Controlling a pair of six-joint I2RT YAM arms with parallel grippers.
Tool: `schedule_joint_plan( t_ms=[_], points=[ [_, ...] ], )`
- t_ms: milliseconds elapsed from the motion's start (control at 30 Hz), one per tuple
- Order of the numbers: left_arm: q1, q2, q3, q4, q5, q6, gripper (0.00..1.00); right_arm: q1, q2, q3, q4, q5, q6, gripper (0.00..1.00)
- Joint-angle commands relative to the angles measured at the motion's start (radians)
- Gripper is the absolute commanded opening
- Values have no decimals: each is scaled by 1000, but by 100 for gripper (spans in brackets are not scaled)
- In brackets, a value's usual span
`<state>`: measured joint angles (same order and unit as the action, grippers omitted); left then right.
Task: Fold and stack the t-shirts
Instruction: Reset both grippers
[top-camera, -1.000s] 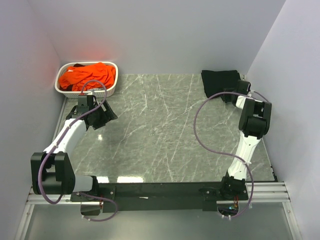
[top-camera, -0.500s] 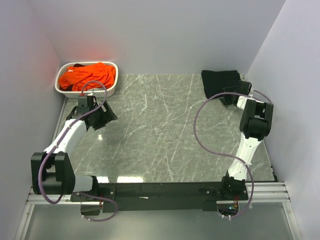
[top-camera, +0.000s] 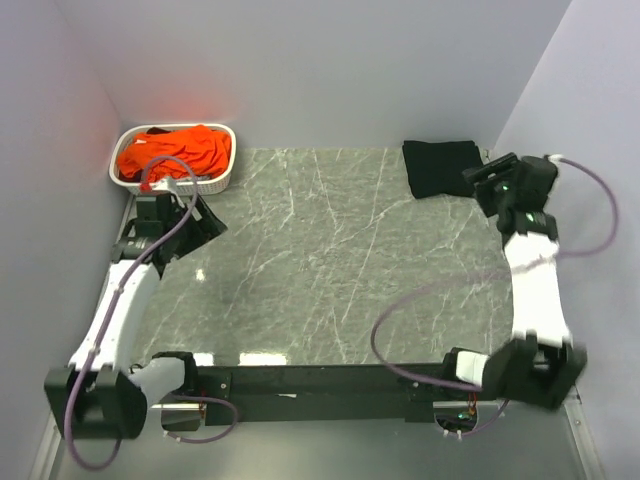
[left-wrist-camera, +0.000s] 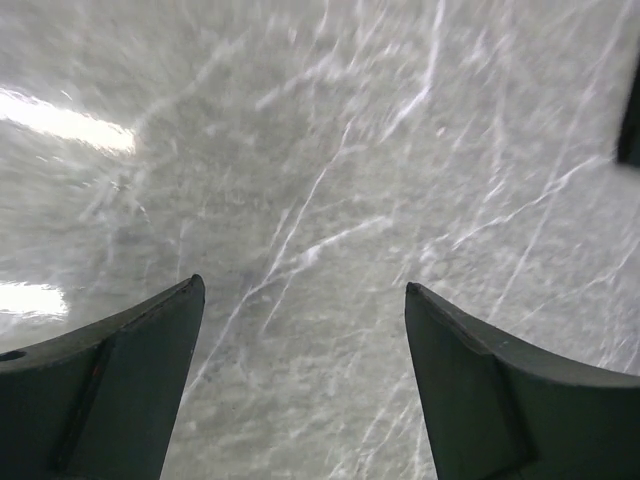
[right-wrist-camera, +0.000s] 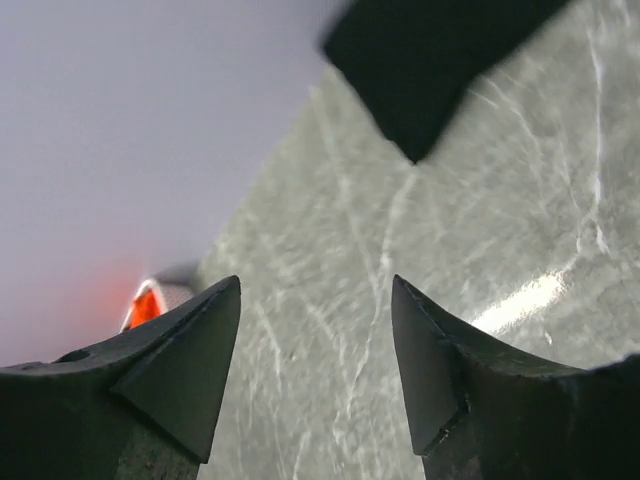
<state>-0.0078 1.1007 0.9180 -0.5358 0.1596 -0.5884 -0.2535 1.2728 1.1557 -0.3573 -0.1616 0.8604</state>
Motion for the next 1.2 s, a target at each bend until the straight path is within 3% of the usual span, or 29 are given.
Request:
schedule_joint_plan(
  t_ms=[0,167,267,433,533,700,1167],
  points=[
    [5,-125,136,-130,-107,2,88,-6,-272,-4,-193,-13,-142,69],
    [3,-272,304,-271,-271,18,94,-6,-516,96,-337,-27,-210,85],
    [5,-355,386,-348,-325,24,99,-3,-656,101,-399,17,-283,87],
    [5,-475,441,-456,-483,-13,99,143,-829,38,-450,181,-336,87],
    [5,-502,372,-467,-534,-4,99,206,-897,-23,-454,257,-360,87],
    [5,-536,276,-461,-500,-10,99,273,-989,-125,-437,300,-394,88],
    [5,-507,246,-400,-393,4,98,298,-1032,-223,-368,326,-354,93]
  ],
)
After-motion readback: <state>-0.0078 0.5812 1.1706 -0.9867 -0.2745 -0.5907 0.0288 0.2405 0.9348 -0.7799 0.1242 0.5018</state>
